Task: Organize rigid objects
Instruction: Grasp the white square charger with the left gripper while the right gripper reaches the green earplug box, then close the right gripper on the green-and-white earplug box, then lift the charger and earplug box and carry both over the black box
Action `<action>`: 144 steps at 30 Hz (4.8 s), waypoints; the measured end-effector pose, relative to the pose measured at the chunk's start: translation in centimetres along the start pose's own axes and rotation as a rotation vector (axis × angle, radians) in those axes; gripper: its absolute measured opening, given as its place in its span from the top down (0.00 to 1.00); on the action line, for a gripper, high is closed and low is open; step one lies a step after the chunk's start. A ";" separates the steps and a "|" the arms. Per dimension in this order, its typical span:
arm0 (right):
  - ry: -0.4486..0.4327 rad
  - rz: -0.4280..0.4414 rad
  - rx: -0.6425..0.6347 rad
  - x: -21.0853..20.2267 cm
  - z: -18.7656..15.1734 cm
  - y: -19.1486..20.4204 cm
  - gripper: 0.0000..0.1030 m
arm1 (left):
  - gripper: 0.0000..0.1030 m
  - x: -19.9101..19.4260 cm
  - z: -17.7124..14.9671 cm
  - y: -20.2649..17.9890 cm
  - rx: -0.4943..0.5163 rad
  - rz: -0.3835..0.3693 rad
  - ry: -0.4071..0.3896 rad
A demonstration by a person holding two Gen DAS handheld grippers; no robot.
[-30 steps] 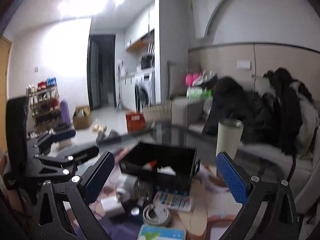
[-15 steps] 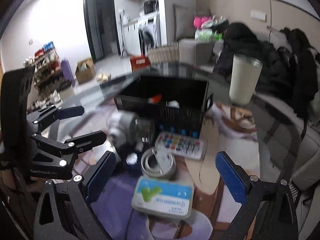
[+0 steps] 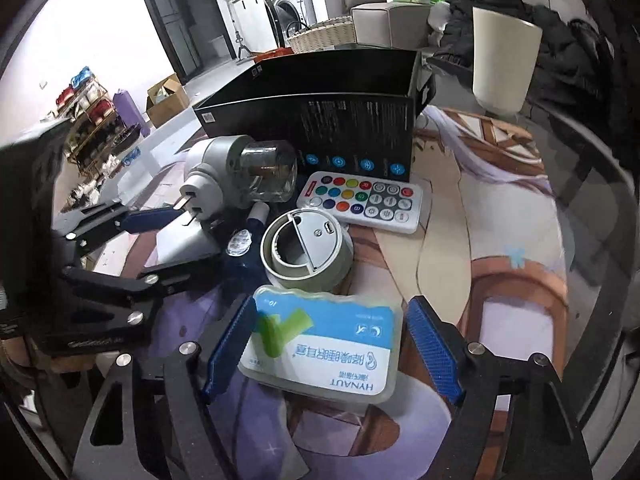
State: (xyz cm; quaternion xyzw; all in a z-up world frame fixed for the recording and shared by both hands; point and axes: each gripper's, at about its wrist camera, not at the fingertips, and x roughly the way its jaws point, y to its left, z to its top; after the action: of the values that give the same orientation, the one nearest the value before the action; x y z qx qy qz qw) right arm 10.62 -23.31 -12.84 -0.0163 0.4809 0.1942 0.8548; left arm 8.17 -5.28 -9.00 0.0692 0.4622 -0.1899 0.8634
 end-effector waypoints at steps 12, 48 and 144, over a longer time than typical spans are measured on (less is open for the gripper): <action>0.043 0.149 -0.020 -0.2 -0.2 3.7 0.22 | 0.60 -1.2 -1.7 1.3 -0.011 -0.026 0.004; 0.062 0.157 -0.499 -2.0 0.1 7.2 0.22 | 0.60 -2.1 -2.5 0.6 0.026 -0.067 0.019; 0.023 -0.059 -0.237 -2.3 -2.0 5.9 0.45 | 0.60 -3.0 -3.8 1.7 -0.085 -0.045 -0.003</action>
State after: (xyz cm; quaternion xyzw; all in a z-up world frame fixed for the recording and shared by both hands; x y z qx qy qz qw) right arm 5.87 -19.00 -11.04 -0.1337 0.4637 0.2243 0.8466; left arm 4.35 -1.80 -8.75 0.0219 0.4700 -0.1894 0.8618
